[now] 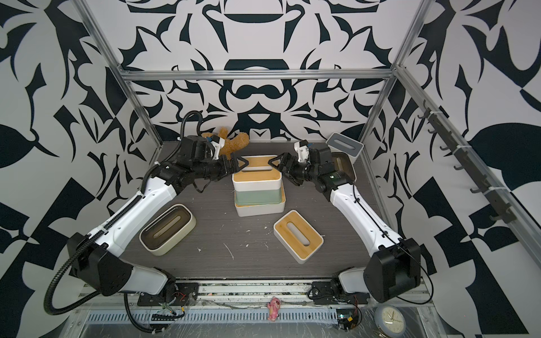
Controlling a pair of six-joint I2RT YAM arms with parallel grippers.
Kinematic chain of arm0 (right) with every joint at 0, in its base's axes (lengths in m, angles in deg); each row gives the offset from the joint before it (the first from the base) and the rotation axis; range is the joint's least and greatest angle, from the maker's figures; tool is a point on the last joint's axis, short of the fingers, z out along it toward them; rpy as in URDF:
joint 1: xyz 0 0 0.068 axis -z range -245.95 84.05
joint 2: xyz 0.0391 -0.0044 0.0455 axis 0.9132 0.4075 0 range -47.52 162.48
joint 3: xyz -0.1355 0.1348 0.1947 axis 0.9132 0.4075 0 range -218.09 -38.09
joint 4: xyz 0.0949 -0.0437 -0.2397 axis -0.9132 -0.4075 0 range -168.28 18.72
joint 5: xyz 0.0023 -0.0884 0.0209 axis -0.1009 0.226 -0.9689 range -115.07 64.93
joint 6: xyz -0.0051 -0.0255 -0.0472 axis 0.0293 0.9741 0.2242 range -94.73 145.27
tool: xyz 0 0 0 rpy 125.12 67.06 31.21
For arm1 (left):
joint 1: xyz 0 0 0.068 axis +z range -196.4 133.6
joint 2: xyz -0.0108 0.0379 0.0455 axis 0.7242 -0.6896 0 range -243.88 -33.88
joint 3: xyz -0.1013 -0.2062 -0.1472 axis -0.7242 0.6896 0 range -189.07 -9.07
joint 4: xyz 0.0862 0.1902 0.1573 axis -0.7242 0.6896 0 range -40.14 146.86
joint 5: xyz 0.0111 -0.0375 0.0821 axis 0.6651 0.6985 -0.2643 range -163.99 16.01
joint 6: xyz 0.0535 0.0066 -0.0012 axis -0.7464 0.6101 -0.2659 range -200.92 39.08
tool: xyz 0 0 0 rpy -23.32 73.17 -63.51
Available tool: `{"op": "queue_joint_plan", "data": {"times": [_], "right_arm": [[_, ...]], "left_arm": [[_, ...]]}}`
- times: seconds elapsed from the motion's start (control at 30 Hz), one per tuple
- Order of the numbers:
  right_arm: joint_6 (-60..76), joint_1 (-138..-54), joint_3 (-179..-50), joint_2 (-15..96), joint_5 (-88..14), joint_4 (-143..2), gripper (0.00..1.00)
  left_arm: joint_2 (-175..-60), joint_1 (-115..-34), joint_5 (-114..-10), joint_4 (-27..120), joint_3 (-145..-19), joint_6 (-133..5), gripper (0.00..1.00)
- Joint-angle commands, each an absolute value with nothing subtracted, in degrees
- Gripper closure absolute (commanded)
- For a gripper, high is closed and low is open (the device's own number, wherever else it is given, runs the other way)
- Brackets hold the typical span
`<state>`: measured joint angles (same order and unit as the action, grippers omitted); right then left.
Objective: Stack the tissue boxes
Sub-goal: Place the tissue box at the tissue box.
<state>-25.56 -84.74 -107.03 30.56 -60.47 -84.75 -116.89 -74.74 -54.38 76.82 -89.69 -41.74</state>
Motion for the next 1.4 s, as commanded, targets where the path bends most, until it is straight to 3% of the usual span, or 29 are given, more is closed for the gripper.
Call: {"op": "queue_joint_plan", "data": {"times": [0.0, 0.87, 1.23, 1.33, 1.37], "right_arm": [[-24.92, -85.46, -108.09, 30.26, -61.90, -81.56, 0.07], [-26.10, -84.14, -106.66, 27.12, -58.07, -83.49, 0.07], [-26.38, -76.70, -102.62, 22.83, -57.10, -87.42, 0.08], [-26.04, -73.96, -99.12, 22.81, -58.11, -88.83, 0.13], [-26.32, -73.58, -97.63, 22.99, -59.02, -88.33, 0.16]], "left_arm": [[-117.03, -75.17, -51.12, 74.30, -90.81, -41.11, 0.00], [-115.33, -72.49, -53.48, 77.80, -92.75, -40.62, 0.01], [-103.61, -61.90, -47.66, 70.53, -72.17, -32.06, 0.01], [-102.23, -60.33, -47.62, 69.41, -66.27, -30.90, 0.00], [-102.19, -60.16, -47.01, 68.62, -64.57, -30.59, 0.06]]}}
